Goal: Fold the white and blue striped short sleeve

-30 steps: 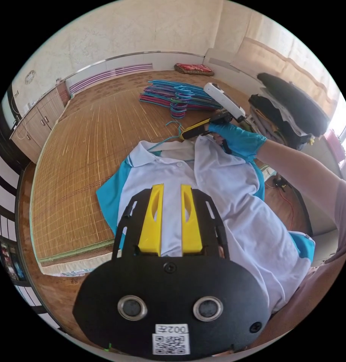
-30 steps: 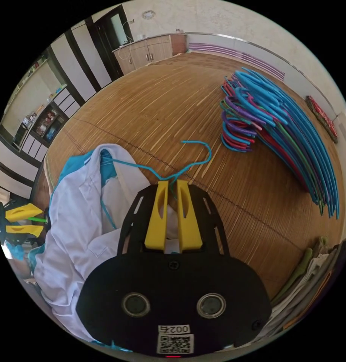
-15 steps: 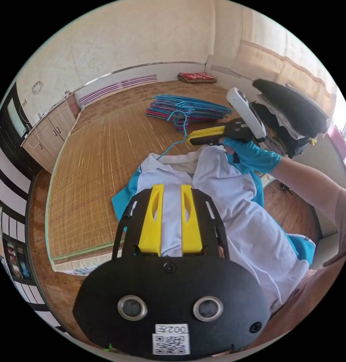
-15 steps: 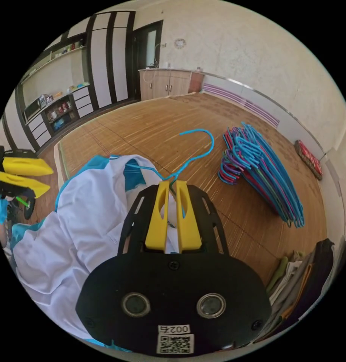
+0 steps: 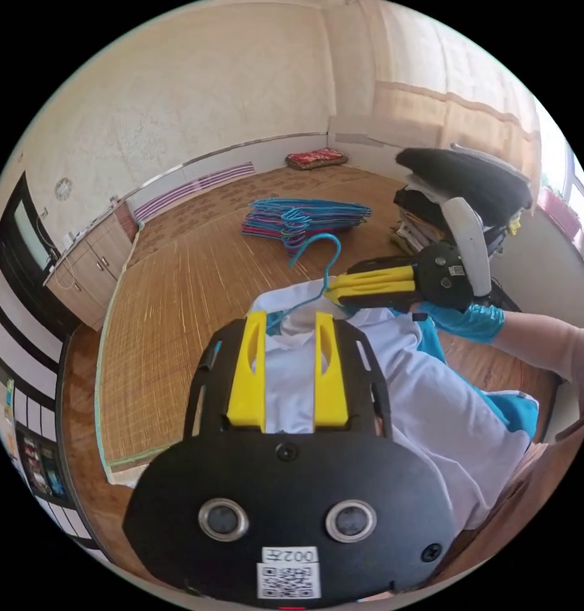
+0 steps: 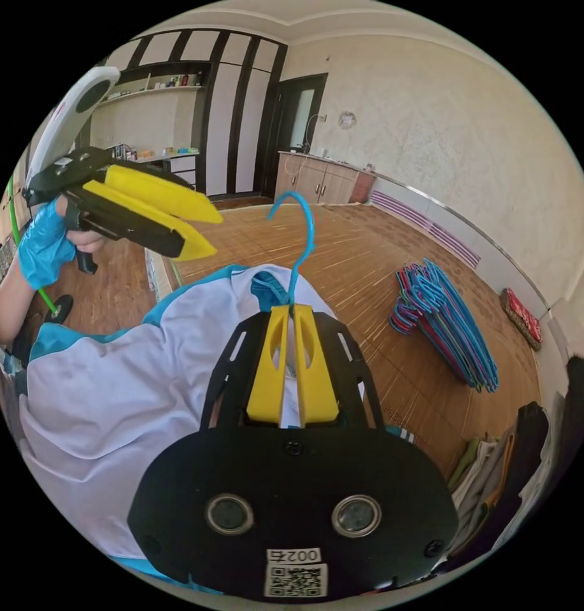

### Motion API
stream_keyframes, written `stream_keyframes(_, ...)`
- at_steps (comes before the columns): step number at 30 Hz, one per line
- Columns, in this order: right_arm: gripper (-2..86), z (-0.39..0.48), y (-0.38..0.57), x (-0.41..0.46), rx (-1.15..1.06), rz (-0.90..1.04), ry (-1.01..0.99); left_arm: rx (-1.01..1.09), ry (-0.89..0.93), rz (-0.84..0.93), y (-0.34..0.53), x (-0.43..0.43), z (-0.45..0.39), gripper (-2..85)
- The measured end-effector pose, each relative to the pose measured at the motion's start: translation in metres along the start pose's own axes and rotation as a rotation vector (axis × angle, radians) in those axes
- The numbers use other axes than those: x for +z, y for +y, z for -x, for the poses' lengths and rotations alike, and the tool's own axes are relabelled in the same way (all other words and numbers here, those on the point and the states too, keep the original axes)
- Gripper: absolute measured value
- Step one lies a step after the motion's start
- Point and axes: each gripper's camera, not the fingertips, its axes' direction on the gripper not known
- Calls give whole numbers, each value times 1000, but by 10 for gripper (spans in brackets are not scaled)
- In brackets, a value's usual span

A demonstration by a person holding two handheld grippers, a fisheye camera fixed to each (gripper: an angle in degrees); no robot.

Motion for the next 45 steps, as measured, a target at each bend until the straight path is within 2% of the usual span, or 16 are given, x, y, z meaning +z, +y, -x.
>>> stream_keyframes(14, -8, 40, 20, -32, -31, -1, 33, 108, -78, -93, -12, 12, -44, 71)
stream_keyframes(20, -3, 39, 27, -59, -40, -44, -34, 106, -97, -123, -9, -4, -63, 50)
stream_keyframes(25, 39, 34, 38, -86, 46, -77, -32, 109, -120, -138, -9, -22, -80, 43)
stream_keyframes(30, 90, 24, 63, -98, 191, -45, 59, 127, -152, -135, -5, -28, -93, 41)
stream_keyframes(36, 111, 15, 80, -100, 349, -51, 49, 113, -155, -117, 2, -30, -103, 43)
stream_keyframes(45, 99, 25, 87, -106, 334, -27, 168, 85, -163, -110, 10, -35, -108, 40)
